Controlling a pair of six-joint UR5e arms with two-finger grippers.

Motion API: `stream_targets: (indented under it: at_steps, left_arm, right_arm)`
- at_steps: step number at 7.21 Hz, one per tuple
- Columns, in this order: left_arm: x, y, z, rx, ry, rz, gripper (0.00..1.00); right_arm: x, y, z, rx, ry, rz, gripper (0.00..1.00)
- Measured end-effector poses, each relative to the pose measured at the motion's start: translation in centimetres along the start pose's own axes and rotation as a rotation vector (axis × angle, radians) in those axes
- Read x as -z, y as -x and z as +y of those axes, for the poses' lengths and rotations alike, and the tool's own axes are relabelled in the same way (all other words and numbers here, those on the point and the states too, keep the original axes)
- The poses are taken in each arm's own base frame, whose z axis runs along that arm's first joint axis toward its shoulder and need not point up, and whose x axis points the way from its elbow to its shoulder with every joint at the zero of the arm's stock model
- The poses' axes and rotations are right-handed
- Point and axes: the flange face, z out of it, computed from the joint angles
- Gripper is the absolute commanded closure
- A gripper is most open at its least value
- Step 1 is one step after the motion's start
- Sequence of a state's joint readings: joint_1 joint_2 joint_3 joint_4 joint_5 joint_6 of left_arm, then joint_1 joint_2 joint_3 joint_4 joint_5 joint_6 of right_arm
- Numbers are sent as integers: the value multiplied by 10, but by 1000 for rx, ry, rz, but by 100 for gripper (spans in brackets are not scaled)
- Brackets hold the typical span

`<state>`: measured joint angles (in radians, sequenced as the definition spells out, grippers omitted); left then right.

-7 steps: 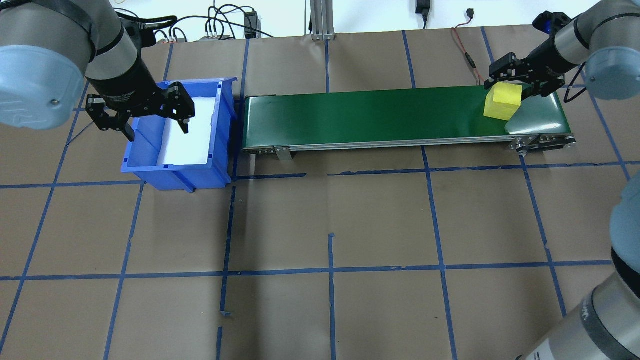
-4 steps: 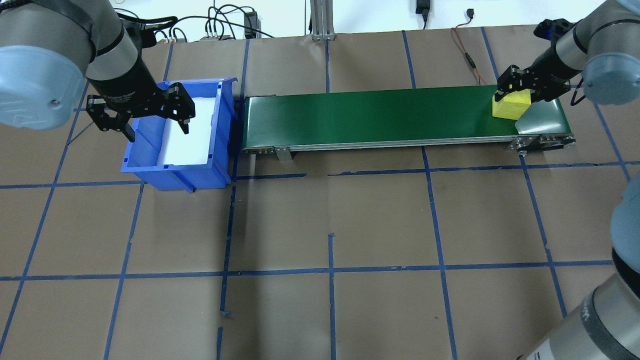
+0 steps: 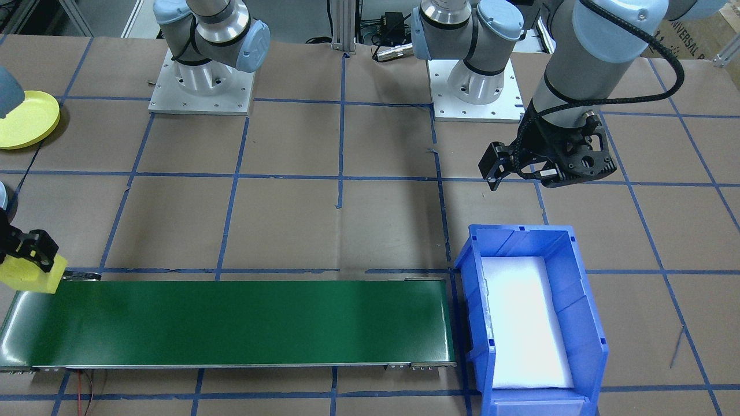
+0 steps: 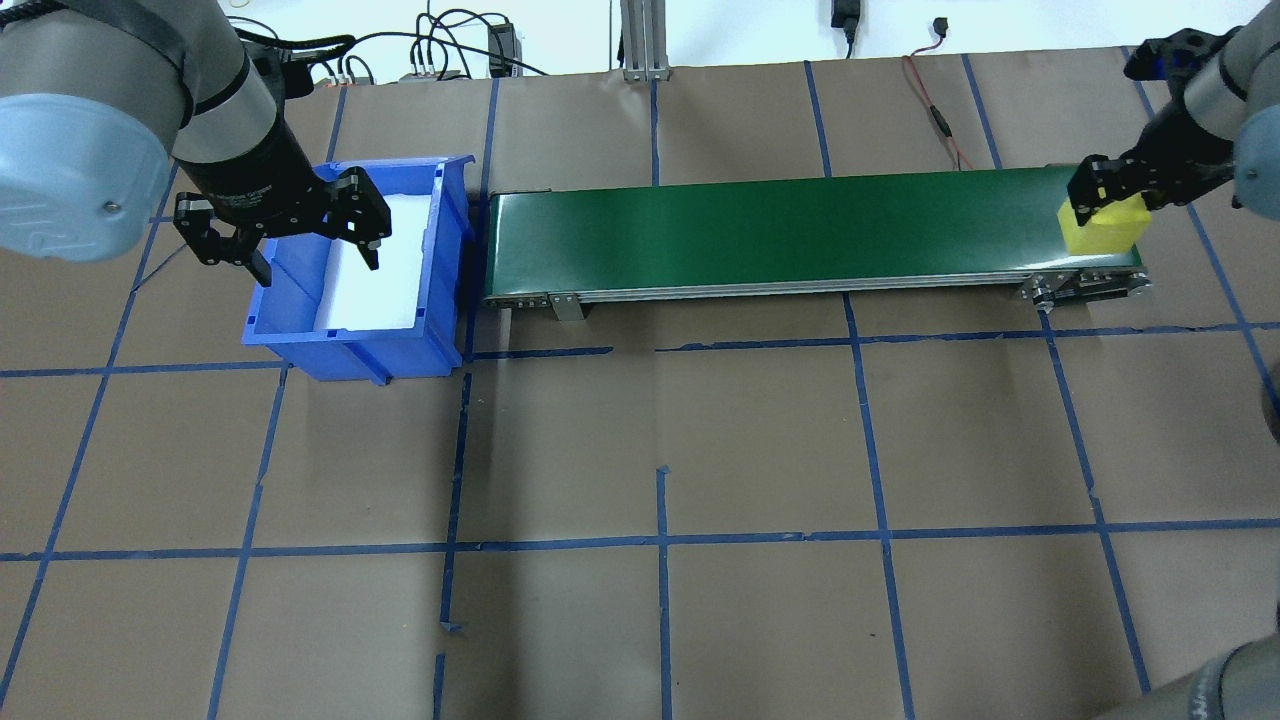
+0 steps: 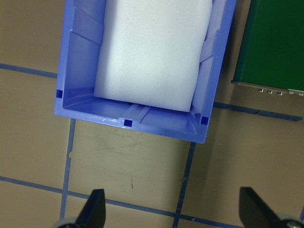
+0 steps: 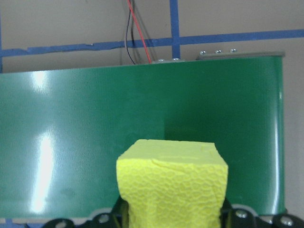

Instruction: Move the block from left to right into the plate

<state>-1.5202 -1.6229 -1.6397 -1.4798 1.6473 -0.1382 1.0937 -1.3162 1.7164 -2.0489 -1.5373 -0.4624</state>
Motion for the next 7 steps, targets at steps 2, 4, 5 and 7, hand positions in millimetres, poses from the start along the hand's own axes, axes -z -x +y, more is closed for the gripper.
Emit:
stream_targets:
  at_steps: [2,4,5,7]
  left_arm:
    - [-1,0,0,2,3,1,0]
    - [-3,-1,1,14,8,3,0]
    - [-7,-1,1,22,15,3,0]
    - [-13,-2,2,30,27,2,0]
  right_arm:
    - [19,-70,82,-70,72,33,67]
    - [15,-146,156,-82,149,50,67]
    - [12,-177,187,-61,174,38,70]
    - [-13,-210,244,-44,212,-27,72]
